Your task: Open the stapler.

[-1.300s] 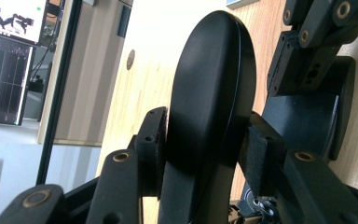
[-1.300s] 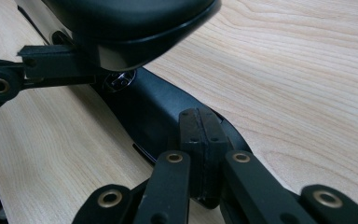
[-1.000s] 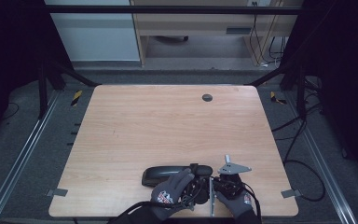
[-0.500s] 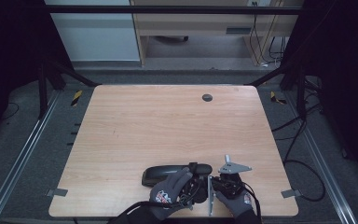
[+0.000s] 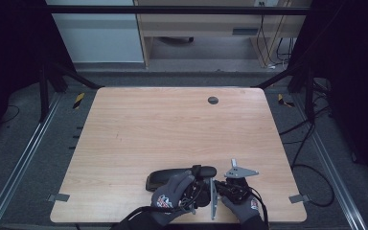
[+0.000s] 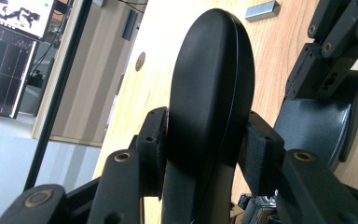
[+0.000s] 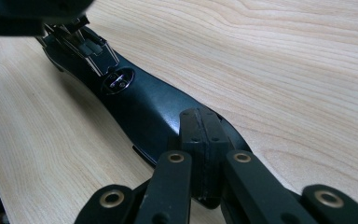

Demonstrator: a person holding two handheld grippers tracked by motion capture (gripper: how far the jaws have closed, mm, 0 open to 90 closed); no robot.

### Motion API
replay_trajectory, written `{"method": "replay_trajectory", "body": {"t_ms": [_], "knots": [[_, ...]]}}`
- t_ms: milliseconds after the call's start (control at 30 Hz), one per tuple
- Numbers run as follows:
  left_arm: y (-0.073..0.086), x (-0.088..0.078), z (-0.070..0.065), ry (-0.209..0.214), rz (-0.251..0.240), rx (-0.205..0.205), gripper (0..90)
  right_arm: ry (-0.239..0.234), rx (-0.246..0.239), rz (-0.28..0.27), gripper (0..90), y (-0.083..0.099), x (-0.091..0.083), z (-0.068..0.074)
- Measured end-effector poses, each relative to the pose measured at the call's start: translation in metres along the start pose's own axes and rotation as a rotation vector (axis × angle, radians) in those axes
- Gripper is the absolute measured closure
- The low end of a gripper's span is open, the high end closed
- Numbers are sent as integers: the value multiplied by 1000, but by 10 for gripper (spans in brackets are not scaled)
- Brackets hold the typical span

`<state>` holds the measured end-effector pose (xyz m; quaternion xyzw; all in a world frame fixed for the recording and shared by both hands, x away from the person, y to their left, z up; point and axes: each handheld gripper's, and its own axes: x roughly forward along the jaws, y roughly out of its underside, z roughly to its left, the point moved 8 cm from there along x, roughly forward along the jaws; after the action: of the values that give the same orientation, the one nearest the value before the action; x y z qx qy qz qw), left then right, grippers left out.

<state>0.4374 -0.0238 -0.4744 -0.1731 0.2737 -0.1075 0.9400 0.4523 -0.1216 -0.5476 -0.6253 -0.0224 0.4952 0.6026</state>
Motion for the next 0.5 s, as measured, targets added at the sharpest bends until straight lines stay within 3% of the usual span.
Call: {"method": "replay_trajectory", "body": {"t_ms": [500], "knots": [[2,-7,11,-9,-21,-42,570,3,7,4,900,0,0,0]]}}
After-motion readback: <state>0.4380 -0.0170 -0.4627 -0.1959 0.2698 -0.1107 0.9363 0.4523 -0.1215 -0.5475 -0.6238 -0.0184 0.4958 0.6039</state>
